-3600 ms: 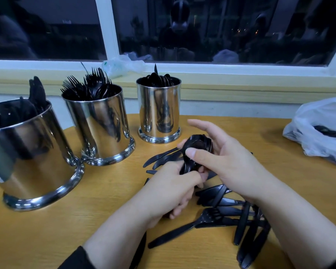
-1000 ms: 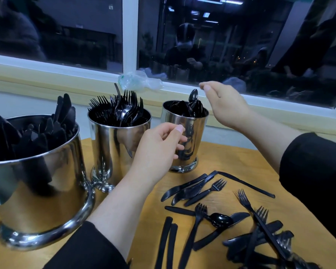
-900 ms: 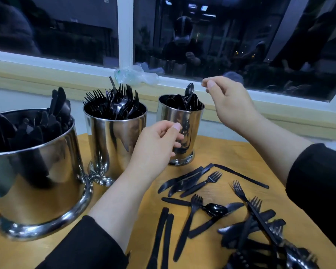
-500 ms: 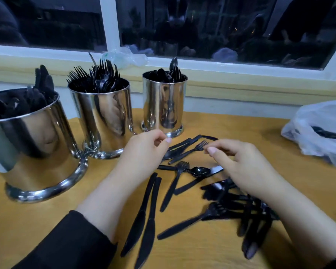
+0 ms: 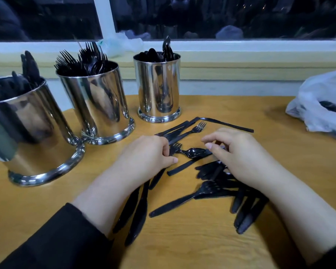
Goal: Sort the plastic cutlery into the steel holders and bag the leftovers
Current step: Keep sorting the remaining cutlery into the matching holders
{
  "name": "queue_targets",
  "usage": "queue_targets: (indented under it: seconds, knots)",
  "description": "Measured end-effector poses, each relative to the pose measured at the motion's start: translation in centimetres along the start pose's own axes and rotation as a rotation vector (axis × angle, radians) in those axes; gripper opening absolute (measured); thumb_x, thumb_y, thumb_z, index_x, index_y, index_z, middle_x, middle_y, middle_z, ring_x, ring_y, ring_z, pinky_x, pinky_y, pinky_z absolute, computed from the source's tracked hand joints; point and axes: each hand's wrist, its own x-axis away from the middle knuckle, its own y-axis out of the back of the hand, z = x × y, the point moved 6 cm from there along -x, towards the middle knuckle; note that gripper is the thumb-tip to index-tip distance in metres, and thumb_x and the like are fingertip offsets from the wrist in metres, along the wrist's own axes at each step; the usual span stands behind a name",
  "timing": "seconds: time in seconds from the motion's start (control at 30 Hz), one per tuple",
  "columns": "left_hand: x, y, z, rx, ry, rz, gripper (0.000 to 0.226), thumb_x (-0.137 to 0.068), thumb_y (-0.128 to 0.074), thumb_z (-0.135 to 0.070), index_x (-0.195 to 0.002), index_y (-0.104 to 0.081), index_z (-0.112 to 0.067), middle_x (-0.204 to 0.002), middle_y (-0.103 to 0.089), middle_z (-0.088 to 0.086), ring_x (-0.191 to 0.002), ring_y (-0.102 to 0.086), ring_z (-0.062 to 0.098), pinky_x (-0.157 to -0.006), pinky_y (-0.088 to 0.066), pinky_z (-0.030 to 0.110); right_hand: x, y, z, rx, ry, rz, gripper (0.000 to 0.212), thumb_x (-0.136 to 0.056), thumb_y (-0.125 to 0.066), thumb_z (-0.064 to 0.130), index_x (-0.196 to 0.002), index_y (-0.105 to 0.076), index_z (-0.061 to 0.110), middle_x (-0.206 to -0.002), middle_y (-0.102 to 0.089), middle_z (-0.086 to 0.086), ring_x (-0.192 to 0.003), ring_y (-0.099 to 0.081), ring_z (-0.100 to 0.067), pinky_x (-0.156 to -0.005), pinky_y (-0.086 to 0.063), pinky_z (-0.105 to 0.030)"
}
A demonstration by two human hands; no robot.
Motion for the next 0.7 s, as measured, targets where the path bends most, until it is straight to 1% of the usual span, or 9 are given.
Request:
queue_targets:
  seconds: [0.07, 0.17, 0.27, 0.33, 0.4, 0.47, 0.53, 0.63, 0.7]
  knots:
    - [-0.1, -0.1, 0.0, 0.024, -0.009, 0.006, 0.025, -0.093, -0.069, -0.051, -0.082, -0.059, -0.03, -0.075, -0.061, -0.009, -0.072, -0.055, 0.008, -0.057, -0.038, 0.028, -0.1, 0.0, -0.1, -0.002, -0.01, 0.009, 0.022, -0.102, -0.055, 0.034, -0.118, -0.07, 0.033, -0.104, -0.06, 0.025, -0.092, -0.054, 0.009, -0.078, -0.042, -0.017]
    - [-0.1, -0.3, 0.0, 0.039, -0.025, 0.006, 0.02, -0.095, -0.067, -0.042, -0.082, -0.059, -0.03, -0.073, -0.06, -0.009, -0.07, -0.055, 0.008, -0.056, -0.037, 0.026, -0.1, 0.6, -0.1, -0.011, -0.023, -0.027, 0.021, -0.102, -0.056, 0.033, -0.118, -0.07, 0.034, -0.107, -0.062, 0.023, -0.099, -0.055, 0.007, -0.079, -0.04, -0.011]
    - [-0.2, -0.2, 0.0, 0.079, -0.039, -0.017, 0.017, -0.097, -0.065, -0.04, -0.083, -0.06, -0.03, -0.07, -0.057, -0.009, -0.068, -0.053, 0.007, -0.055, -0.036, 0.025, -0.1, 0.2, -0.3, 0.008, -0.037, 0.005, 0.021, -0.101, -0.057, 0.033, -0.119, -0.069, 0.034, -0.105, -0.061, 0.023, -0.092, -0.055, 0.009, -0.078, -0.042, -0.013]
    - [-0.1, 0.2, 0.2, 0.16, -0.052, -0.056, 0.015, -0.098, -0.063, -0.038, -0.085, -0.062, -0.03, -0.072, -0.059, -0.009, -0.07, -0.054, 0.006, -0.058, -0.039, 0.026, -0.2, -0.4, -0.3, 0.05, -0.037, 0.045, 0.026, -0.101, -0.057, 0.034, -0.125, -0.068, 0.034, -0.109, -0.059, 0.023, -0.1, -0.053, 0.005, -0.091, -0.046, -0.023]
    - [0.0, 0.7, 0.2, 0.246, -0.068, -0.107, 0.014, -0.099, -0.061, -0.036, -0.086, -0.064, -0.03, -0.075, -0.063, -0.009, -0.073, -0.058, 0.007, -0.063, -0.046, 0.028, -0.4, -0.7, 0.1, 0.111, -0.041, 0.08, 0.033, -0.101, -0.055, 0.037, -0.133, -0.063, 0.032, -0.12, -0.057, 0.021, -0.116, -0.05, -0.003, -0.106, -0.042, -0.035]
    - [0.1, 1.3, 0.4, 0.341, -0.074, -0.204, 0.015, -0.1, -0.059, -0.035, -0.087, -0.063, -0.029, -0.074, -0.065, -0.007, -0.071, -0.061, 0.009, -0.065, -0.049, 0.03, -0.7, -1.2, 0.5, 0.195, -0.061, 0.112, 0.038, -0.102, -0.051, 0.042, -0.138, -0.058, 0.031, -0.128, -0.055, 0.016, -0.127, -0.043, -0.009, -0.111, -0.037, -0.042]
    - [0.1, 1.9, 0.8, 0.438, -0.067, -0.298, 0.016, -0.103, -0.055, -0.034, -0.088, -0.06, -0.03, -0.072, -0.067, -0.005, -0.065, -0.061, 0.006, -0.063, -0.049, 0.03, -0.9, -1.9, 0.8, 0.278, -0.083, 0.142, 0.042, -0.102, -0.048, 0.048, -0.139, -0.057, 0.031, -0.128, -0.054, 0.012, -0.131, -0.041, -0.015, -0.111, -0.034, -0.046]
    - [-0.1, 2.2, 1.5, 0.487, -0.052, -0.363, 0.016, -0.107, -0.049, -0.033, -0.093, -0.057, -0.029, -0.064, -0.063, -0.006, -0.058, -0.056, 0.003, -0.059, -0.046, 0.025, -1.4, -3.1, 1.2, 0.355, -0.095, 0.164, 0.041, -0.1, -0.049, 0.052, -0.133, -0.061, 0.03, -0.116, -0.051, 0.009, -0.118, -0.043, -0.017, -0.103, -0.036, -0.044]
    - [-0.3, 2.1, 2.0, 0.466, -0.036, -0.365, 0.018, -0.108, -0.048, -0.034, -0.093, -0.057, -0.027, -0.062, -0.054, -0.006, -0.06, -0.05, 0.001, -0.054, -0.038, 0.017, -1.6, -3.5, 1.2, 0.35, -0.094, 0.151, 0.036, -0.1, -0.052, 0.049, -0.128, -0.063, 0.029, -0.107, -0.048, 0.01, -0.108, -0.042, -0.015, -0.098, -0.036, -0.042]
